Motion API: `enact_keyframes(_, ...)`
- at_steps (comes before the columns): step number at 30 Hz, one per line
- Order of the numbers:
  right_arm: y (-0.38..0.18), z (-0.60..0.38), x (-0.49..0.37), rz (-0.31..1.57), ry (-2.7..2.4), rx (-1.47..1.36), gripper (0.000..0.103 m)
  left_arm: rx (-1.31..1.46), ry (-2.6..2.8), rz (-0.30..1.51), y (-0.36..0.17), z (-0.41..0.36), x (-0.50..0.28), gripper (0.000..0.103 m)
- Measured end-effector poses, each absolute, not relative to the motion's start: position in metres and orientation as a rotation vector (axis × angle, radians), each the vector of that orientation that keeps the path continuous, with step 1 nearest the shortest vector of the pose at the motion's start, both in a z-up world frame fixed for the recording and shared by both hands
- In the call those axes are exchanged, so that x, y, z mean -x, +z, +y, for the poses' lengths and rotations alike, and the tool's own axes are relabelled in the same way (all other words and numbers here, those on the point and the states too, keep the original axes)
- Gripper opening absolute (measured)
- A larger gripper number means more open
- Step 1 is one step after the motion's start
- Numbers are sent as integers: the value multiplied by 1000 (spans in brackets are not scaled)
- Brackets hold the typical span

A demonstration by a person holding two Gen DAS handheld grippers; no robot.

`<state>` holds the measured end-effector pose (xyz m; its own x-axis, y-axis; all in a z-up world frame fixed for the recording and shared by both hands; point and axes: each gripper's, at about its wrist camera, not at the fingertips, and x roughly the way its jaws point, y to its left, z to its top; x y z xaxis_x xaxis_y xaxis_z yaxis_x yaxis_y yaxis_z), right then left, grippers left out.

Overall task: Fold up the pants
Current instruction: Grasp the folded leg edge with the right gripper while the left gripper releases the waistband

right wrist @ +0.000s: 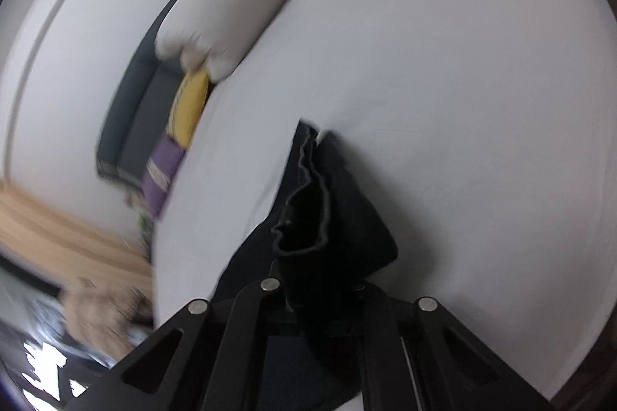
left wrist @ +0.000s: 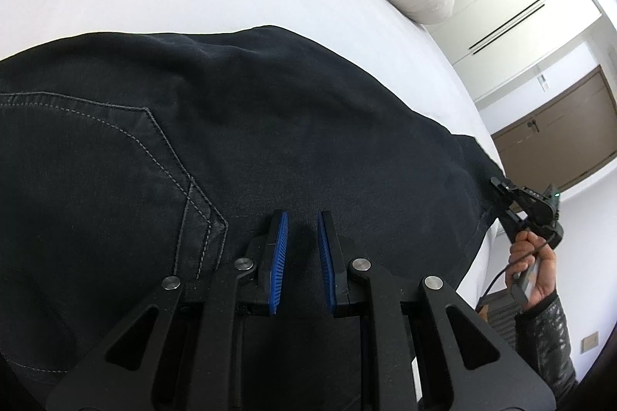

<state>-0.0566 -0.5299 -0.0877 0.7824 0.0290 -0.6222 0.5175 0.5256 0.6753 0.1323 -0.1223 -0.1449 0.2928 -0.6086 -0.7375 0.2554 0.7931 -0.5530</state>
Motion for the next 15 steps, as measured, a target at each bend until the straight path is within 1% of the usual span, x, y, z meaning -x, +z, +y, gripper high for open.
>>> enact_keyframes(3,-63,-479,33,701,-290,-757,7,383,-591,1136,-146,-118,-132,16)
enact_keyframes(7,-41,-381,9,772,-205,-394,7,427,-590,1144,-146,-110,-132,16)
enact_keyframes(9,-41,-331,5,794,-151,-239,7,472,-595,1143,-144,-104,-131,16)
enact_keyframes(11,-52,-285,2,829,-99,-111,7,507,-620,1135,-139,-104,-131,16)
enact_keyframes(13,-77,-247,-2,882,-80,22,7,544,-653,1143,-136,-110,-132,39)
enact_keyframes(14,-86,-235,-2,896,-86,71,7,567,-669,1147,-135,-112,-132,70)
enact_keyframes(15,-94,-226,0,898,-88,104,8,602,-682,1142,-134,-114,-131,85)
